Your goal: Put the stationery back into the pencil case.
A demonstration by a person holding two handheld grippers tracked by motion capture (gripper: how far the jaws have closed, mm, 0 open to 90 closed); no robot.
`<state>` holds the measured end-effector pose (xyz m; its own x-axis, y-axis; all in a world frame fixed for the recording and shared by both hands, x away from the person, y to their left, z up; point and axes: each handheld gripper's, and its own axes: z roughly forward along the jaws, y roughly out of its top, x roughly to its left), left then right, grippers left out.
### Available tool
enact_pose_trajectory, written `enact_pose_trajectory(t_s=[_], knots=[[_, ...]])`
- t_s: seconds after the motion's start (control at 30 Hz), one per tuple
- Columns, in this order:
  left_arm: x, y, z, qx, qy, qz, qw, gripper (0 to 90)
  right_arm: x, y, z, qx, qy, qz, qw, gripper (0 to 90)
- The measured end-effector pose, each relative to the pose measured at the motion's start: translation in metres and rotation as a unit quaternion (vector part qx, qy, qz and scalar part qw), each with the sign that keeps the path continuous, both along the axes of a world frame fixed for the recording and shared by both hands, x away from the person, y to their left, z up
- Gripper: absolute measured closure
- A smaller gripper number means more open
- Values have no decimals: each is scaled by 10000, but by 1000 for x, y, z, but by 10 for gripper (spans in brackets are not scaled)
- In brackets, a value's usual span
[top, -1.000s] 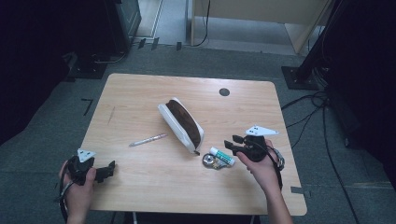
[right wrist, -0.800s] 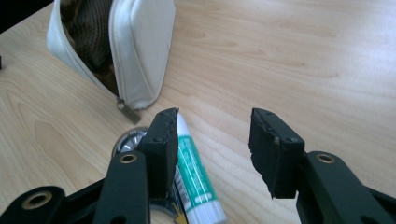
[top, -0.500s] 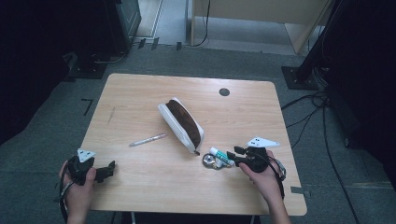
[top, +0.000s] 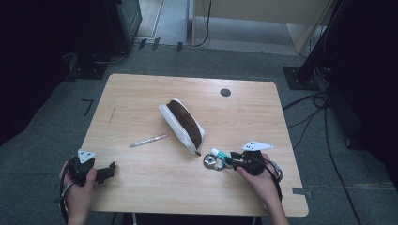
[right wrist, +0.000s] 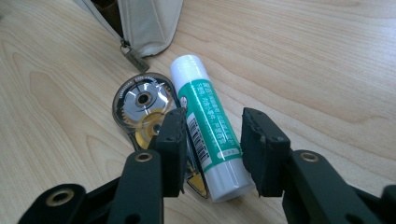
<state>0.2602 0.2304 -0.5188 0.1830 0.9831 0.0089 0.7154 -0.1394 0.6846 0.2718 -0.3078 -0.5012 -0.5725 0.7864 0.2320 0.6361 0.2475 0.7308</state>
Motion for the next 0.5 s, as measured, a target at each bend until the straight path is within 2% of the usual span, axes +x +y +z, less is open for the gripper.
enact_pose_trajectory(t_s=[0.23,0.4,0.5], knots=[[0,0,0,-1,-1,-2,10000,0,2,-2,-6,-66,85,-20,9999,650],[0,0,0,7,7,-13,10000,0,3,-3,-8,-237,-3,-118,9996,662],[0,0,0,10,12,-17,10000,0,3,-5,-9,-227,3,-207,9995,662]])
